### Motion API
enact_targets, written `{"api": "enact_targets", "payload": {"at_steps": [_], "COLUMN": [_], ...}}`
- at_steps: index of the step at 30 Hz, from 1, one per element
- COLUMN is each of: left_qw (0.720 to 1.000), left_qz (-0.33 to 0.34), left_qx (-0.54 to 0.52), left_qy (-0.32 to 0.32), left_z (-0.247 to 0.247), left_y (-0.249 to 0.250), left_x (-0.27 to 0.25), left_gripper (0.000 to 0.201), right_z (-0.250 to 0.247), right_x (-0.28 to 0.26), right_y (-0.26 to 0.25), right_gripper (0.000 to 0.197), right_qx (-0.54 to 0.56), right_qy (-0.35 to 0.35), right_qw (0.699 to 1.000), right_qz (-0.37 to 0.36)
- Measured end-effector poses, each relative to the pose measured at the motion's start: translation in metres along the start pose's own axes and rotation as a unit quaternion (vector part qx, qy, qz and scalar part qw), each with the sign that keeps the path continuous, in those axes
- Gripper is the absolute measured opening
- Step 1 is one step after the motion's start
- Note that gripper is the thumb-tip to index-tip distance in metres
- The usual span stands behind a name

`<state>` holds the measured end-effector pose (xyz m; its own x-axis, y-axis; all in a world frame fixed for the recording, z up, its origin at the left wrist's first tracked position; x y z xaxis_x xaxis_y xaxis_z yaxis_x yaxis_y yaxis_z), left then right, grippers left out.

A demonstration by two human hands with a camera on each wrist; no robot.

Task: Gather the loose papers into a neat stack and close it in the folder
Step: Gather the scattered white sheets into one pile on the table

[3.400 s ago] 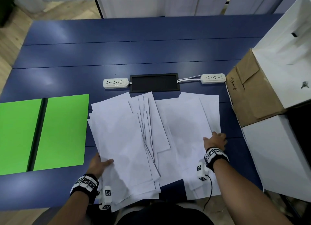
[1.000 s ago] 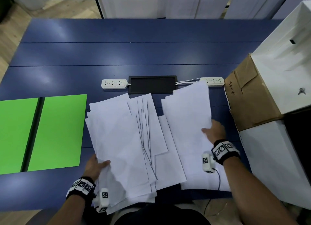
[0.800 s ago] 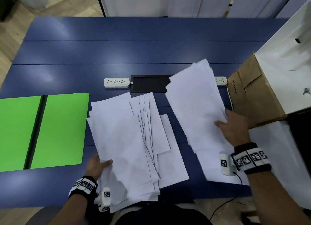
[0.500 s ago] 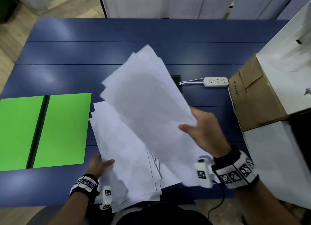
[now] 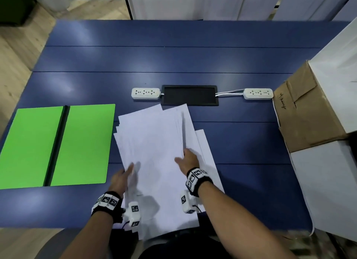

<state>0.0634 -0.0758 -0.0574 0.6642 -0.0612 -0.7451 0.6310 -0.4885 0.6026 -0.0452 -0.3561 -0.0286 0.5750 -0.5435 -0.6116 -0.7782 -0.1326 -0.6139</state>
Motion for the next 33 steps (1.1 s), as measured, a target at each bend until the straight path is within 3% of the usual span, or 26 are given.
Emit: {"api": "enact_targets", "payload": {"at_steps": [2,5,8,13,18,23,25,29,33], "left_qw": [0.999,0.999,0.998,0.996,0.996,0.996,0.996,0.997,0.994], "left_qz": [0.041,0.053,0.062,0.064,0.073,0.062,0.057,0.032,0.015], "left_qx": [0.03,-0.007,0.008,0.056,0.032,0.015,0.006,-0.027,-0.084], "left_qy": [0.0,-0.005,-0.006,-0.006,-0.027,-0.06,-0.068,-0.065,-0.07], "left_z": [0.001,0.006,0.011,0.018,0.032,0.05,0.054,0.049,0.053], "left_y": [0.005,0.012,0.013,0.009,0.018,0.022,0.024,0.027,0.039], "left_x": [-0.002,-0.01,-0.003,0.008,0.0,-0.001,-0.001,-0.004,-0.017], "left_gripper": [0.04,0.03,0.03,0.027,0.03,0.041,0.041,0.048,0.041], "right_z": [-0.028,-0.071,-0.083,-0.084,-0.081,-0.074,-0.071,-0.075,-0.066], "right_x": [0.002,0.004,0.013,0.026,0.021,0.016,0.015,0.011,0.009], "right_y": [0.01,0.04,0.059,0.069,0.07,0.064,0.06,0.05,0.035], "right_gripper": [0.029,0.055,0.067,0.03,0.014,0.048,0.044,0.017,0.035], "right_qx": [-0.062,-0.062,0.031,0.011,0.002,-0.005,-0.006,0.044,0.071], "right_qy": [0.108,0.2,0.148,0.078,0.054,0.041,0.031,0.081,0.096], "right_qw": [0.992,0.969,0.975,0.983,0.986,0.99,0.99,0.989,0.989], "right_qz": [0.036,0.133,0.161,0.168,0.159,0.134,0.137,0.119,0.088]}}
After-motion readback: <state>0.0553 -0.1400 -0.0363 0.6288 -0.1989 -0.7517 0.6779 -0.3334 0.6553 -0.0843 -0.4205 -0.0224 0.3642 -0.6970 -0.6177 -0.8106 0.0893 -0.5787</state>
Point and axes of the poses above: each hand's wrist, its own x-axis towards the middle knuckle, its own z-axis out of the palm, y = z × x, the point moved 5 cm from there along x, towards the middle knuckle, and after that the axes turned 1 degree about x, right-handed, at the moved point
